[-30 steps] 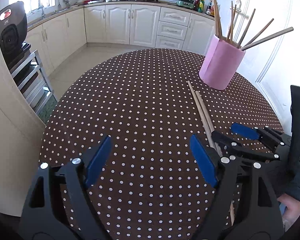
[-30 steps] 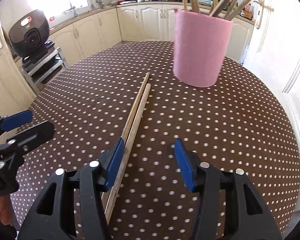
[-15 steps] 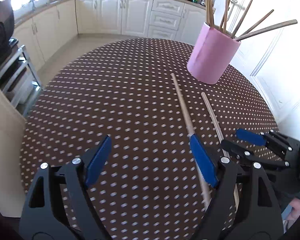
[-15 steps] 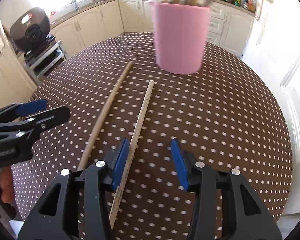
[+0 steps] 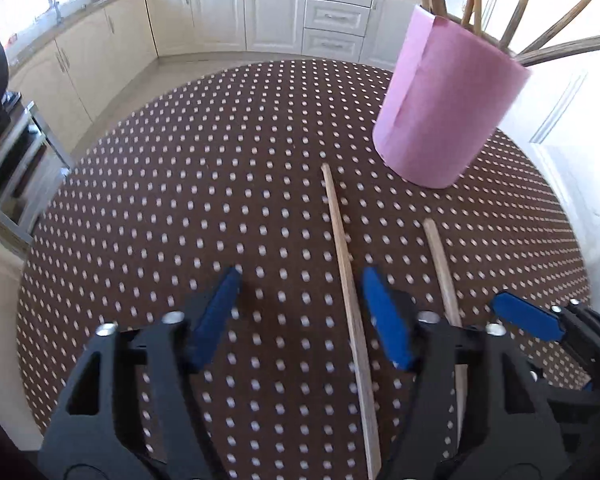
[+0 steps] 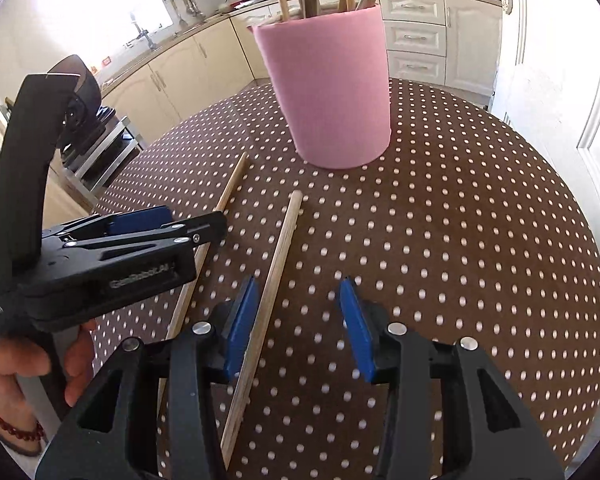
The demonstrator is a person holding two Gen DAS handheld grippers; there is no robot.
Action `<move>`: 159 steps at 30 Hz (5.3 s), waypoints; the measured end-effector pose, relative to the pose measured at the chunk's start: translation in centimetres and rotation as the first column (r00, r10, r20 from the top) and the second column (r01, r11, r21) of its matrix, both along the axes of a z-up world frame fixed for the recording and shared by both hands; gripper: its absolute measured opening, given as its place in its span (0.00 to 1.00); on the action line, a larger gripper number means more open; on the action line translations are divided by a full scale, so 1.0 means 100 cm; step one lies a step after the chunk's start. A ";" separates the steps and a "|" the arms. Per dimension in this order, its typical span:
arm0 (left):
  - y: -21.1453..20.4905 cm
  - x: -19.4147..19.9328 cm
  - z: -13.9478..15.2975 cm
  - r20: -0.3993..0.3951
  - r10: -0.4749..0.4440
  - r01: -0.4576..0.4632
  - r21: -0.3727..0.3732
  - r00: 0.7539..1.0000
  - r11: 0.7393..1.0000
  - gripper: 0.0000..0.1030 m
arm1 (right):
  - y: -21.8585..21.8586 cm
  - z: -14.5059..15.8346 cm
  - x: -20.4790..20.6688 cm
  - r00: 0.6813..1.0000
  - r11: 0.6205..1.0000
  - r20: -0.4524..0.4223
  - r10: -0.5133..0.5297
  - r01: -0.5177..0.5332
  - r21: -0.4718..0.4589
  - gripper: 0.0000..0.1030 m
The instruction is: Organize utensils
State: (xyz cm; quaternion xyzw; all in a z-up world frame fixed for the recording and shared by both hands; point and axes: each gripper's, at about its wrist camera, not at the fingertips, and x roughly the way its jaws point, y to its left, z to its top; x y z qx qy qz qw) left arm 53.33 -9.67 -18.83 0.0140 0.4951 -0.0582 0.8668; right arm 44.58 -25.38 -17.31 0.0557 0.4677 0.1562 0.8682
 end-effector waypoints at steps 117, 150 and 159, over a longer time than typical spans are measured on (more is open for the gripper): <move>-0.018 -0.067 0.179 0.749 -0.021 0.195 -0.145 0.662 0.970 0.06 | -0.011 0.175 -0.010 0.624 0.981 0.760 -0.178 0.170 0.091 0.05; 0.049 -0.148 0.183 0.635 0.029 0.087 -0.150 0.772 0.985 0.35 | -0.005 0.191 -0.087 0.703 0.989 0.696 -0.143 0.134 0.067 0.45; 0.067 -0.257 0.188 0.724 0.026 0.008 -0.043 0.689 0.999 0.81 | 0.022 0.188 -0.171 0.725 0.992 0.688 -0.038 0.110 -0.061 0.71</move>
